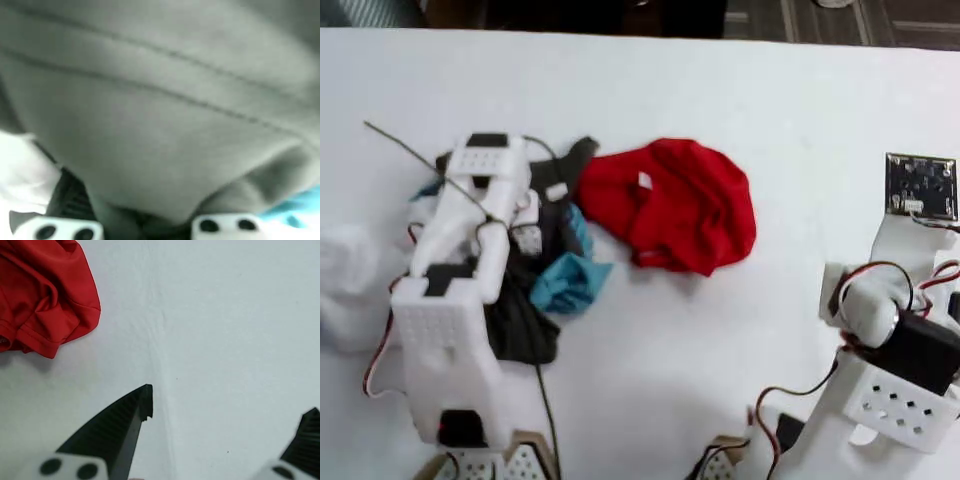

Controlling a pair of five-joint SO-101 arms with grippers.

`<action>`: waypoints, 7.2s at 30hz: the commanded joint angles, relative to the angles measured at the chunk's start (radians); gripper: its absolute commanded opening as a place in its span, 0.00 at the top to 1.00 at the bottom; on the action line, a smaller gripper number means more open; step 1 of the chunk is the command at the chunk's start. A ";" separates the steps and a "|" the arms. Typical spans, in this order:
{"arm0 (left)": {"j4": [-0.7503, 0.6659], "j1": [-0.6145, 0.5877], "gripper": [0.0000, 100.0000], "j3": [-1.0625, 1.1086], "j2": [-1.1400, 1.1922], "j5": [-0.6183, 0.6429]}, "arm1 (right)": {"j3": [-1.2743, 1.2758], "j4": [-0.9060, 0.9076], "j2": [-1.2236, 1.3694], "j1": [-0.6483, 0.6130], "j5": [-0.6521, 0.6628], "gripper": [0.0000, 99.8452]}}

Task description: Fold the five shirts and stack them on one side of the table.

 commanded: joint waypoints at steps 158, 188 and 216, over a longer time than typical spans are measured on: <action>-0.095 0.511 0.89 -0.598 0.163 0.388 | 0.365 -0.285 0.005 0.186 -0.002 0.57; 0.015 0.520 0.85 -0.792 0.321 0.388 | 0.364 -0.286 0.005 0.182 -0.003 0.57; 0.103 0.549 0.92 -0.967 0.465 0.387 | 0.364 -0.283 0.005 0.182 -0.005 0.57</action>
